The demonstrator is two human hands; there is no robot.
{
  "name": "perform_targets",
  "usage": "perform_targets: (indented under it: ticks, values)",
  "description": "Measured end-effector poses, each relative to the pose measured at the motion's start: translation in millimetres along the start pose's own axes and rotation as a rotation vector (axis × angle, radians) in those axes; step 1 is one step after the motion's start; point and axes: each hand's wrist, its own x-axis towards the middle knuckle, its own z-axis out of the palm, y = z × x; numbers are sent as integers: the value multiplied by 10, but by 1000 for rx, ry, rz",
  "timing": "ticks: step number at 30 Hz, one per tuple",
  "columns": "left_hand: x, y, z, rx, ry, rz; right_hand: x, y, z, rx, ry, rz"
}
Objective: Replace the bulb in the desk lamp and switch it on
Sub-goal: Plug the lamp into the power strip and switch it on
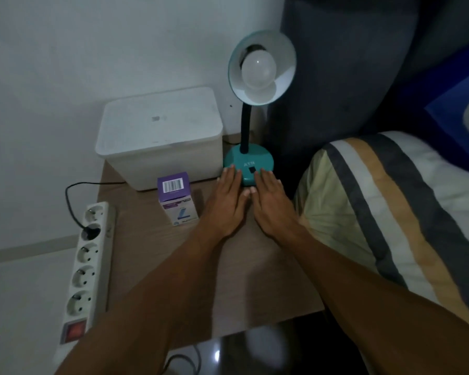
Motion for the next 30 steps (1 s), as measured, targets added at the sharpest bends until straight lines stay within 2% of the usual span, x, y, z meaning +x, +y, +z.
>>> perform_targets:
  ticks: [6, 14, 19, 30]
  values:
    - [139, -185, 130, 39, 1, 54, 172, 143, 165, 35, 28, -12]
    - [156, -212, 177, 49, 42, 64, 199, 163, 276, 21, 166, -3]
    - [187, -239, 207, 59, 42, 67, 212, 189, 326, -64, 221, -18]
    - [201, -260, 219, 78, 44, 47, 195, 154, 310, -107, 245, -31]
